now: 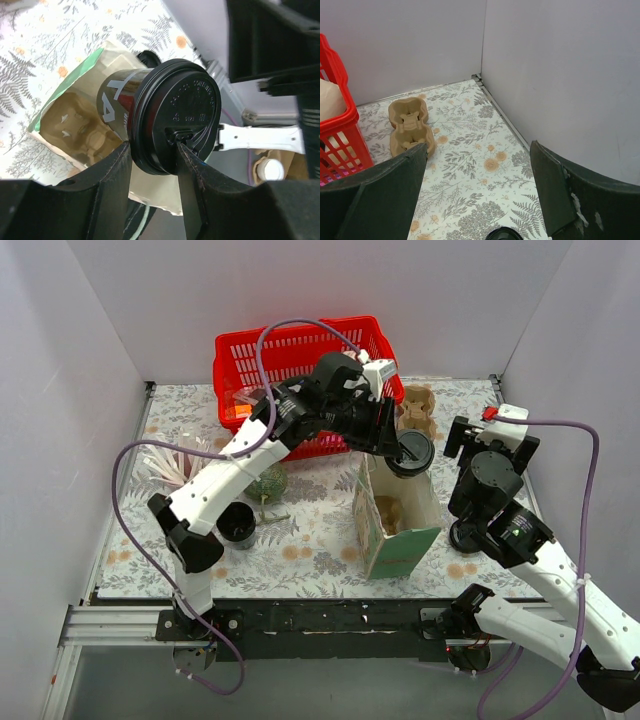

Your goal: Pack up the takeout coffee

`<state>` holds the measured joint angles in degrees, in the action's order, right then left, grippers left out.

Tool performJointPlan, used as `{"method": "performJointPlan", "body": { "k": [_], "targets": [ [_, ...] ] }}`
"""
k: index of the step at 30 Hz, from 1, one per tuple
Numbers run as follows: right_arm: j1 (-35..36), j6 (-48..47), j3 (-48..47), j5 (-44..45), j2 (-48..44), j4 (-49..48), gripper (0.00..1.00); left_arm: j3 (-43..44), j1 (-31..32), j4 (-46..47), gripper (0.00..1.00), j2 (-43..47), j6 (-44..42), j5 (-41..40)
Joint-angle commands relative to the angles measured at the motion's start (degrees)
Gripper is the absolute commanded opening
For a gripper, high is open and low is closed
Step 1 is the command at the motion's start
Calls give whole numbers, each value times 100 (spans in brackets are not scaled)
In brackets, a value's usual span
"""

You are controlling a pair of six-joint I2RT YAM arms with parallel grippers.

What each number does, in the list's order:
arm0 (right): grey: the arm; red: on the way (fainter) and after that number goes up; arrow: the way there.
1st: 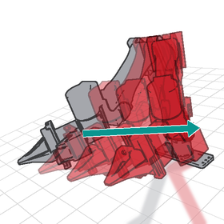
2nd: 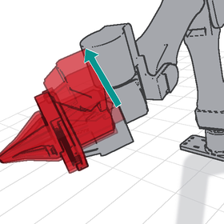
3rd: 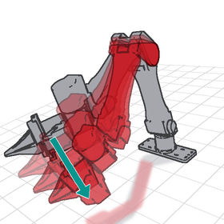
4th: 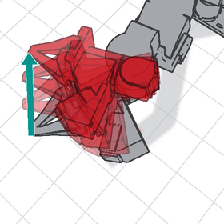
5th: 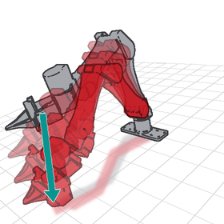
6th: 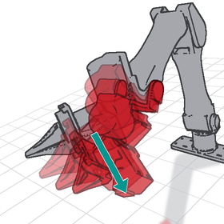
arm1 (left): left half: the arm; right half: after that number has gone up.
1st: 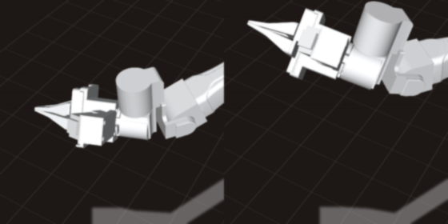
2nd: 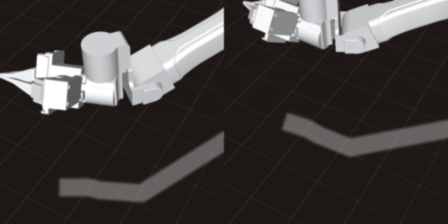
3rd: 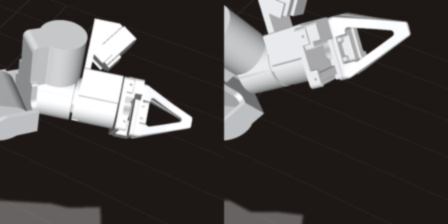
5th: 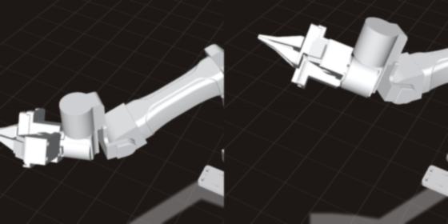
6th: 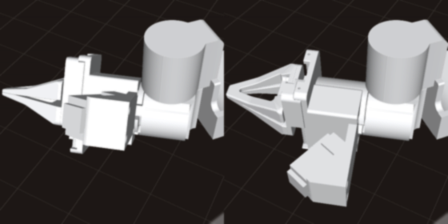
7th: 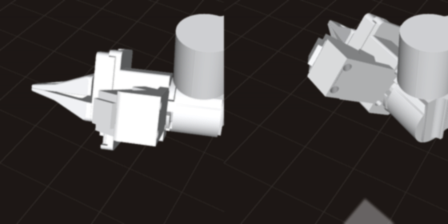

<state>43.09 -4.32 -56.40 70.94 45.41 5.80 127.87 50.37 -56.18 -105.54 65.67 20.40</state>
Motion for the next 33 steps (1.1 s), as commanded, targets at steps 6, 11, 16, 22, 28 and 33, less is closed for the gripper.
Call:
{"method": "performJointPlan", "body": {
  "k": [6, 11, 16, 22, 28, 33],
  "targets": [
    [-38, -359, 226, 43, -181, -719, 91, -588, -45, -314, 36, 51, -1012, 612],
    [-38, -456, 270, -1, -138, -809, 91, -684, -45, -218, 34, 24, -1372, 1158],
    [-38, -500, 279, -18, -120, -826, 91, -1080, -45, -156, 33, 138, -1908, 1351],
    [-46, -544, 305, -27, -164, -844, 91, -1440, -45, -156, 31, 130, -2593, 1599],
    [-46, -667, 393, -54, -173, -1063, 91, -1379, -36, -209, 31, -19, -2946, 1826],
    [-46, -737, 393, -54, -146, -1090, 91, -1405, -10, -200, 31, -143, -2894, 2021]
  ]
}}
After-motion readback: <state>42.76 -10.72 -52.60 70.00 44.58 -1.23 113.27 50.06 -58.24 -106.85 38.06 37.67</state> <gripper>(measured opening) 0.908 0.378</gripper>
